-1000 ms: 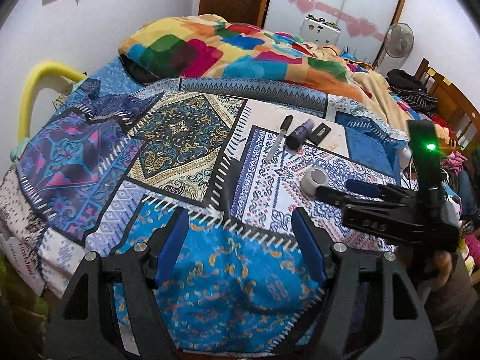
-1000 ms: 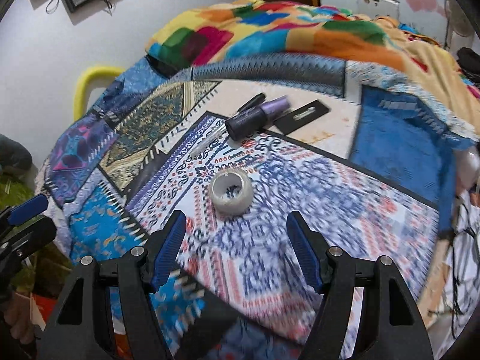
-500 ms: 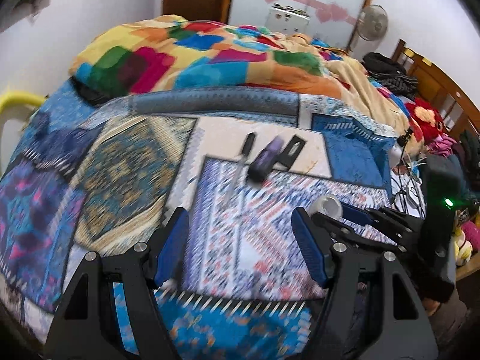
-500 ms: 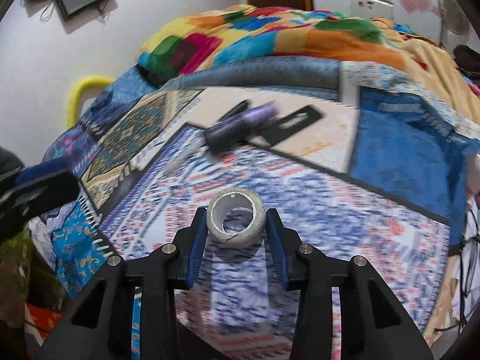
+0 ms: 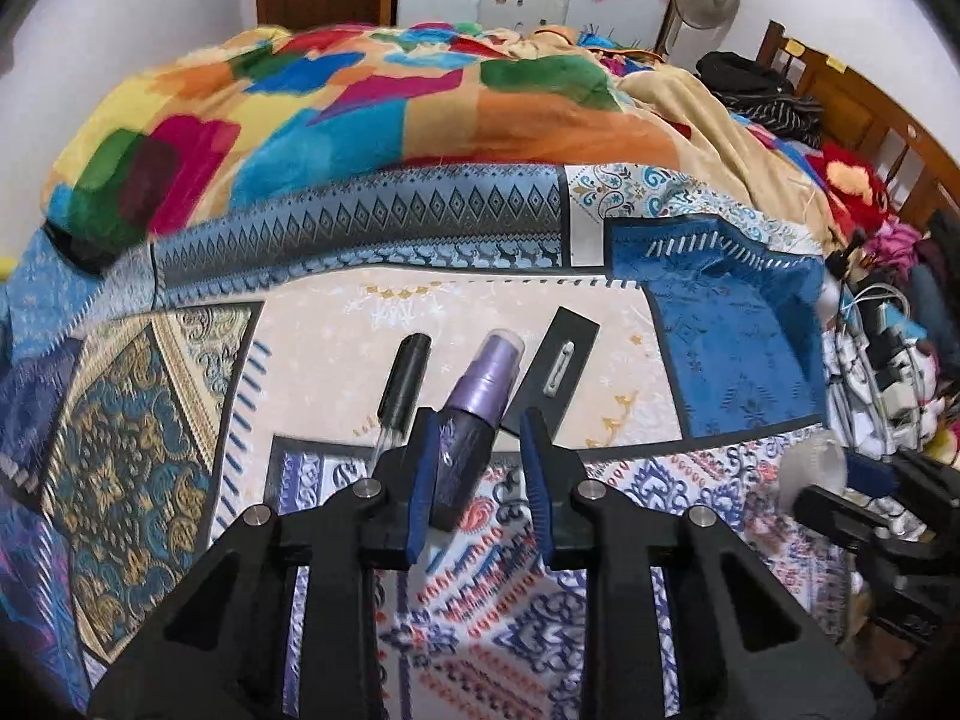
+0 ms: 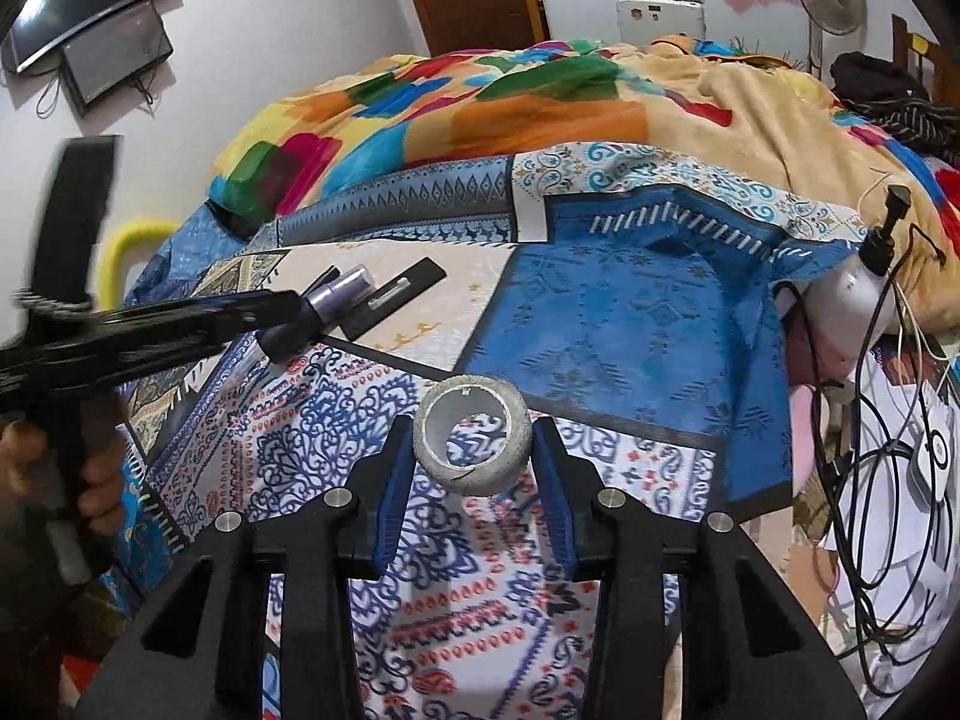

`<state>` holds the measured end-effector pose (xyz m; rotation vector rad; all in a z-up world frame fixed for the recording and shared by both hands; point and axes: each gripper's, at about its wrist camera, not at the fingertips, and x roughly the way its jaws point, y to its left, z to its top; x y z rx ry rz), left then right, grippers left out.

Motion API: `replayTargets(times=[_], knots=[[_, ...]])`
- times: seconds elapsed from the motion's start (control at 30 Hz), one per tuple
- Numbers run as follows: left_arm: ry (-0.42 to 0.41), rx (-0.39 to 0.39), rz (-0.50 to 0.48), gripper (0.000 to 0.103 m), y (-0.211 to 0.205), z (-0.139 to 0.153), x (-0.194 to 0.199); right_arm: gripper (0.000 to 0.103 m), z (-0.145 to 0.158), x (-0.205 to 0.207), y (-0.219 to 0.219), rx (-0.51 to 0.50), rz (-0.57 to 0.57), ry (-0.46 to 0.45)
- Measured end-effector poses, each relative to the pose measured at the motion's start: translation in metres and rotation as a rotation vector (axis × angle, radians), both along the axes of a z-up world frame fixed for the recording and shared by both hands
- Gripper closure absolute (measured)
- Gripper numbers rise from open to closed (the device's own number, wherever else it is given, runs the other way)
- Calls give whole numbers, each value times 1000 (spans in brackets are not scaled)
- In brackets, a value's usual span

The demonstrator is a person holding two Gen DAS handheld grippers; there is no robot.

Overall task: Collect trash
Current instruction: 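Carry tape roll in right tool and spray bottle in left tool over bin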

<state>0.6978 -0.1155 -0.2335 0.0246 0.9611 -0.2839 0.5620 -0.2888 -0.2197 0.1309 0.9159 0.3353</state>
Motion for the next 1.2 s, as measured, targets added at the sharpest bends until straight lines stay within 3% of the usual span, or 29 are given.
replayTargets(times=[0.1,0.27,0.5,0.63,0.77,0.87,1.07,1.2], knots=[[-3,4,-9,76,-3,0,-2,67,-2,-1,0,1,8,-1],[12,84,-31,76,-13,0,2,67,-5,-3,1,17,22,11],[144,83,-21,75,-5,-16,20,67,0,-8,0,32,24,1],[150,75,-3,75,-6,-21,12,67,0,-6,-2,41,15,1],[102,153,17,77,-19,-22,3,67,-1,-5,-4,57,2,10],[103,159,37,78,-23,-20,-3,67,0,-6,-5,56,-10,18],[66,89,49,78,-17,19,-43,67,18,-18,-7,35,-15,9],[7,60,45,78,-15,66,-85,67,44,-33,-9,31,-15,-16]])
